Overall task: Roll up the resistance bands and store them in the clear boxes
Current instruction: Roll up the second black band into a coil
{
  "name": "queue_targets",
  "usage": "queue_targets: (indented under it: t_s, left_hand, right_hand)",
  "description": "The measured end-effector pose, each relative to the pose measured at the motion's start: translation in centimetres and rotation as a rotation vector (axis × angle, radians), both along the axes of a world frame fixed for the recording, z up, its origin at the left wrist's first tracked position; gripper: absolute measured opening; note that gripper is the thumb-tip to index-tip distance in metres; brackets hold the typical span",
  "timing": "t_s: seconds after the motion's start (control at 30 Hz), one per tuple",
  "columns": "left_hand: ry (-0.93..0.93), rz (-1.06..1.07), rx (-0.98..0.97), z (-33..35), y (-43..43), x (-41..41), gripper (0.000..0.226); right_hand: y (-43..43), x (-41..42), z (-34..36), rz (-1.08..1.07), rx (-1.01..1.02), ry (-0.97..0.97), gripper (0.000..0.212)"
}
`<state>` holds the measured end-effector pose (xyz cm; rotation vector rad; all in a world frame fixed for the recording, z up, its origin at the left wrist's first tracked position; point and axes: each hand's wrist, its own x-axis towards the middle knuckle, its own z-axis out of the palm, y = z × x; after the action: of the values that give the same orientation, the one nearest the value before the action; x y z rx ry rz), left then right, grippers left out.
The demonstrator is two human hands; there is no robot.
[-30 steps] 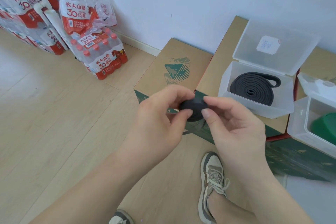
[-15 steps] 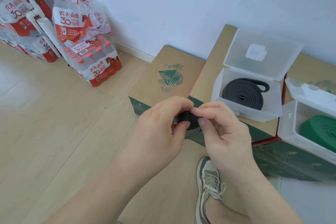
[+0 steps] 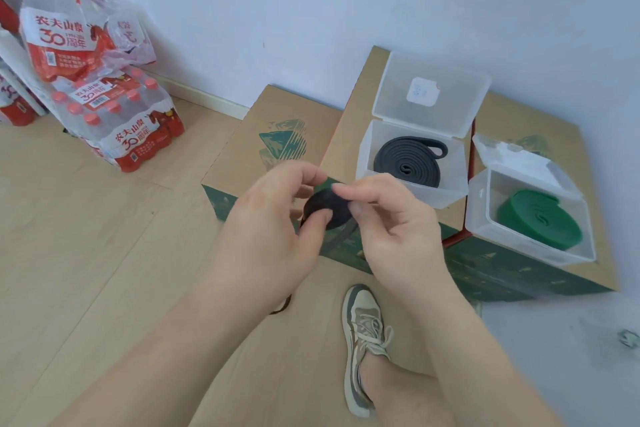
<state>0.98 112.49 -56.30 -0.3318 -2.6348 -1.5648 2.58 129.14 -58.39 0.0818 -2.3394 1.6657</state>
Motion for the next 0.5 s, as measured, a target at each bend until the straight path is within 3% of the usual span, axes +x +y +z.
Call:
queue_targets:
  t_s: [0.07, 0.13, 0.23, 0.4, 0.5]
  left_hand:
    - [0.080, -0.047, -0.078, 0.1, 0.1, 0.0, 0.032]
    - [0.079, -0.041, -0.054, 0.2, 0.2, -0.1, 0.030]
    - [-0.077, 0.056, 0.206, 0.3, 0.2, -0.5, 0.030]
    - [-0.281, 0.095, 0.632, 0.3, 0.0, -0.6, 0.028]
    - [-0.316, 0.073, 0.652, 0.6, 0.0, -0.6, 0.028]
  right_hand:
    - [0.2, -0.3, 0.5, 0.084, 0.108, -0.002, 0.037]
    - [0.4, -0.7, 1.2, 0.081, 0.061, -0.072, 0.032]
    - [0.6, -1.0, 1.6, -0.001, -0.220, -0.162, 0.028]
    - [0.8, -1.1, 1.5, 0.081, -0.397, -0.182, 0.033]
    - [0.8, -1.2, 1.8, 0.112, -0.380, -0.186, 0.037]
